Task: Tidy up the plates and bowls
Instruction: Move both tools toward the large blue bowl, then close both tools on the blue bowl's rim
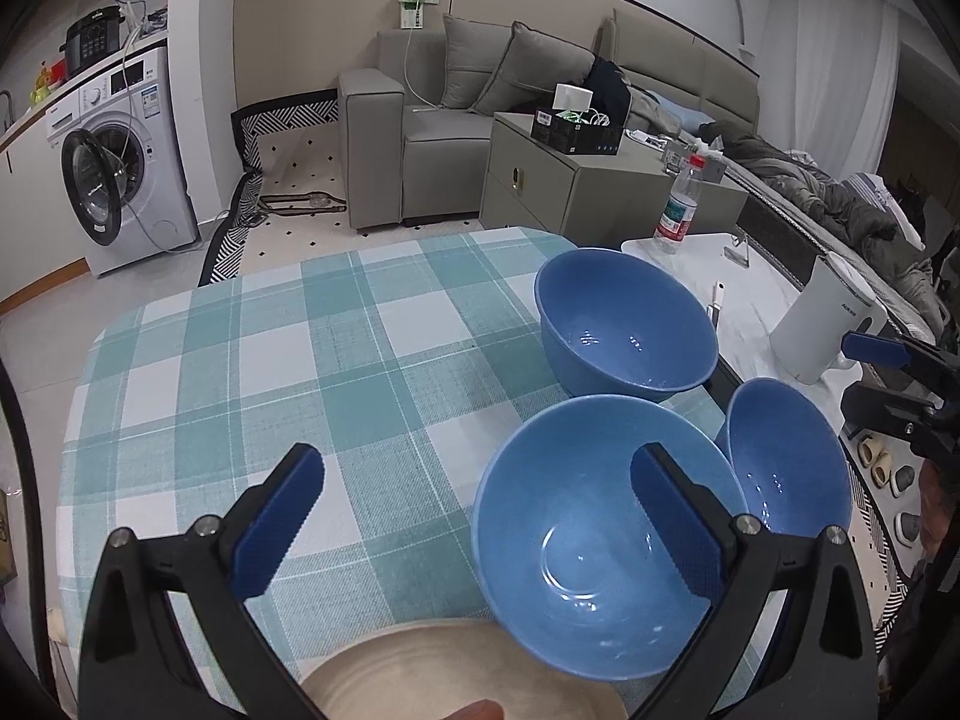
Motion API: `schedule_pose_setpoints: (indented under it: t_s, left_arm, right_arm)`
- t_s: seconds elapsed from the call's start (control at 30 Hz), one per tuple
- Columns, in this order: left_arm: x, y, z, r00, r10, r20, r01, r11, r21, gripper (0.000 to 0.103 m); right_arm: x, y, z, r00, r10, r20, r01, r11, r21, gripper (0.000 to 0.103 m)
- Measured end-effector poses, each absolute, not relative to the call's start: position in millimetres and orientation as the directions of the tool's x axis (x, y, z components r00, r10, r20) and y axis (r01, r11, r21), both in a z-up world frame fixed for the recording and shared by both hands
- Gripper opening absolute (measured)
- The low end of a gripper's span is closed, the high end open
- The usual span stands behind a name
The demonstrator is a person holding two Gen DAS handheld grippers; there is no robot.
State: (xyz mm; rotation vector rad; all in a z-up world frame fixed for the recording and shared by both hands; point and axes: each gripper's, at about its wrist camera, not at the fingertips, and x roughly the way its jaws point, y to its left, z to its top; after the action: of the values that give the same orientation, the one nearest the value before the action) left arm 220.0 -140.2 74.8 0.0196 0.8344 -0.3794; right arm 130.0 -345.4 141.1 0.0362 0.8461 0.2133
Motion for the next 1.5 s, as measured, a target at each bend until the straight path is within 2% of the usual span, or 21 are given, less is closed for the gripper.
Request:
schedule_pose_setpoints:
  t_s: [1.27, 1.4, 1.5]
  left_arm:
    - [311.1, -190.3, 49.0, 0.533, -0.316, -0.785, 0.357, 0.925, -0.131, 0.103]
    - [318.7, -196.6, 43.6, 0.506, -0.332, -0.796, 0.369, 0.918, -0.148, 0.1]
    - [322.8, -202.2, 38.7, 0.488, -0.345, -0.802, 0.383, 0.91, -0.158, 0.093]
  right_arm:
    - [232.1, -386.6, 84.1, 0.572, 0.162, -0.804, -0.017, 0.982, 0.185, 0.102]
    - [240.7, -390.6, 75.6, 0.555, 0.164, -0.816, -0.001, 0.981, 0.196, 0.102]
    - [246.1, -392.4, 69.3, 0.54, 0.173, -0.824, -0.005, 0.979, 0.203, 0.1]
